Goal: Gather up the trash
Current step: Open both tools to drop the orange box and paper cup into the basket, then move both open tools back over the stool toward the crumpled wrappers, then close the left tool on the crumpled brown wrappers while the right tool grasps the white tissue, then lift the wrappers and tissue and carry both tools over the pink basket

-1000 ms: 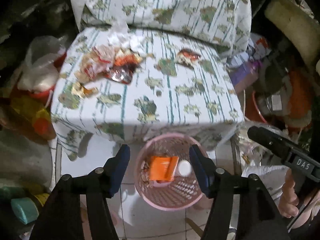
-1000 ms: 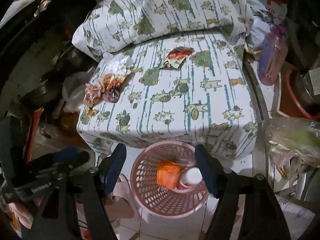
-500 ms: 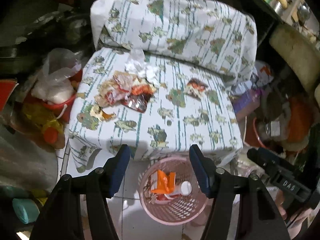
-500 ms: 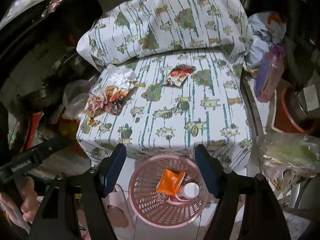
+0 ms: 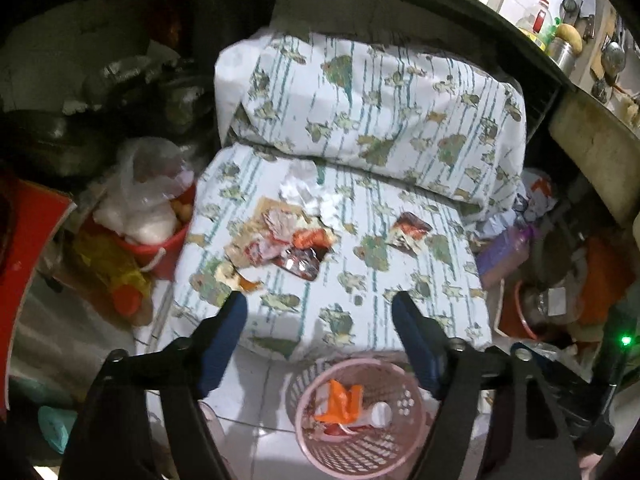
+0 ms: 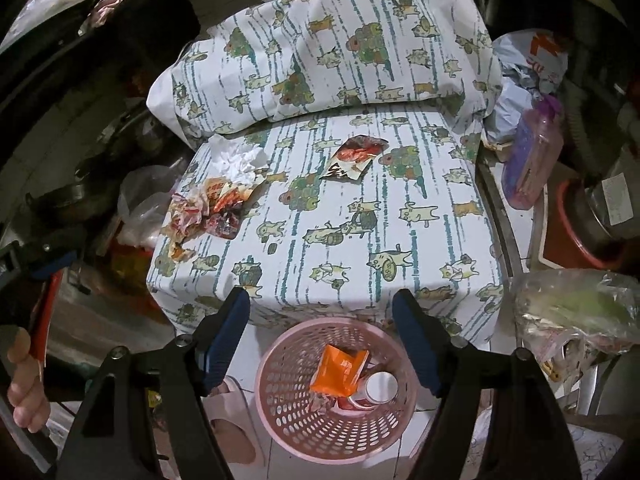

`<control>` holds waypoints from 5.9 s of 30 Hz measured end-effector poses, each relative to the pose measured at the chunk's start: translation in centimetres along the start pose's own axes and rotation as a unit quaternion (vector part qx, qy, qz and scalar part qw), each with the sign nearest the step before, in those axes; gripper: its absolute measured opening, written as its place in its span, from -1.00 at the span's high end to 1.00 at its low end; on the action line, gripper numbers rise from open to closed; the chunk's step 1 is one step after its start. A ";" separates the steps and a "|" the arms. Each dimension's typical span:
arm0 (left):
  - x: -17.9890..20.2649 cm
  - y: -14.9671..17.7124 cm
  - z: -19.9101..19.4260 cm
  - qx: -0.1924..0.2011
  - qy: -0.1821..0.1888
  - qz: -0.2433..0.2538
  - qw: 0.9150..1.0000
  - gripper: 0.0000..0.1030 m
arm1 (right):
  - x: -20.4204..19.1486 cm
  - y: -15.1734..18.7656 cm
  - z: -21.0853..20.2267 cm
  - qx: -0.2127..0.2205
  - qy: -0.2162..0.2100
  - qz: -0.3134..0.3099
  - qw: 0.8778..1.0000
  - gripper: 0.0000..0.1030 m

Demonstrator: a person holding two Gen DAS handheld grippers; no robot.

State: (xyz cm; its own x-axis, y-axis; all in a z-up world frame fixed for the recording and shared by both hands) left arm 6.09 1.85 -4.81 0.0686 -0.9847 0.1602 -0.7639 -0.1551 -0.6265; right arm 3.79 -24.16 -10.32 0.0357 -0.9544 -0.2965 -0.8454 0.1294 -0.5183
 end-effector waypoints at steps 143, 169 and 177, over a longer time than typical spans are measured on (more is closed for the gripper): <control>-4.7 -13.5 11.6 -0.006 -0.045 -0.033 0.998 0.19 | -7.9 -16.2 16.0 -0.005 -0.051 -0.030 0.998 0.89; 0.9 -10.1 9.8 -0.040 -0.003 0.002 0.999 0.19 | -4.9 -11.4 7.5 -0.011 -0.045 -0.089 0.995 0.89; 2.0 -7.4 4.6 -0.021 0.028 -0.005 0.999 0.19 | -4.8 -10.4 2.8 0.022 -0.043 -0.086 0.995 0.90</control>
State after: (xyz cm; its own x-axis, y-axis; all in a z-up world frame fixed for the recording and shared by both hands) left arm 14.84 0.70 -3.35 0.0402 -0.9770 0.2093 -0.7896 -0.1594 -0.5926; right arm 13.90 -20.18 -5.72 0.2249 -0.9370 -0.2673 -0.7985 -0.0200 -0.6016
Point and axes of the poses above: each gripper's, at about its wrist camera, not at the fingertips, and z roughly the way its jaws point, x to its right, y to its underside, the point moved 2 cm from there along z, roughly the way its jaws point, and after that the axes turned 4 degrees about -y, right-handed, at the moved point
